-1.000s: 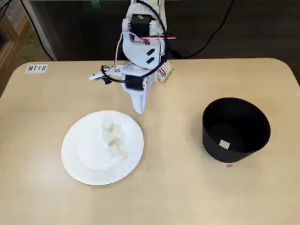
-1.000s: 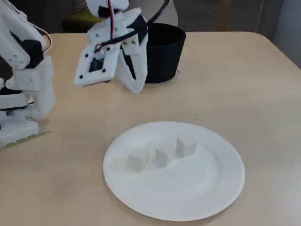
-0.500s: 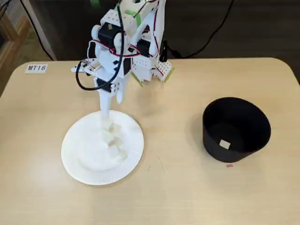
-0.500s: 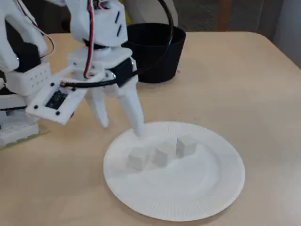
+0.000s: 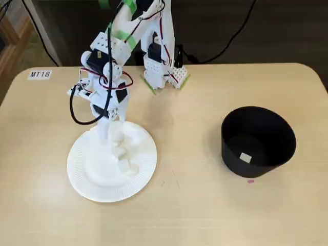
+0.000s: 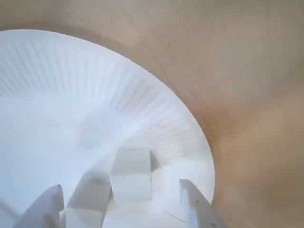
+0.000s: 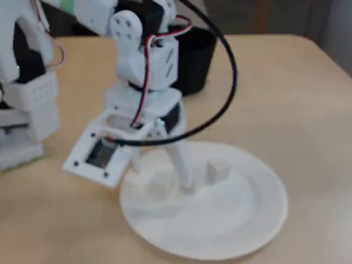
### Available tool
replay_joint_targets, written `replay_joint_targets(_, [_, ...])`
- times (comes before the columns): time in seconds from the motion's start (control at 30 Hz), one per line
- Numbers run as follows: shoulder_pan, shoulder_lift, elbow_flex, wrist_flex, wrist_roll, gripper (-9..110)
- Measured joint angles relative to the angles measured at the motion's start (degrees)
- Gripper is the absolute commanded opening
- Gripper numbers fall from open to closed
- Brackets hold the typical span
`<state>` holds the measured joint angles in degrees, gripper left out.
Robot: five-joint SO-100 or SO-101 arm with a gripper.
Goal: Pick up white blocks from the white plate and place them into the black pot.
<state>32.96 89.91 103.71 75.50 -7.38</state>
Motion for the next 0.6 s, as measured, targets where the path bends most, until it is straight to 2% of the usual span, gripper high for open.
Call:
replay_joint_targets(0.23, [-0.8, -2.9, -0.2, -2.2, 0.6, 33])
replay_joint_targets(0.37, [-1.6, -4.2, -0.2, -4.2, 0.9, 28])
replay_joint_targets(0.43, [-1.8, -4.7, -0.2, -5.8, 1.6, 21])
replay_joint_targets(0.53, [-1.9, -6.2, -0.2, -8.9, 2.8, 0])
replay_joint_targets(0.6, [-2.2, -7.3, -0.5, -10.5, 3.7, -2])
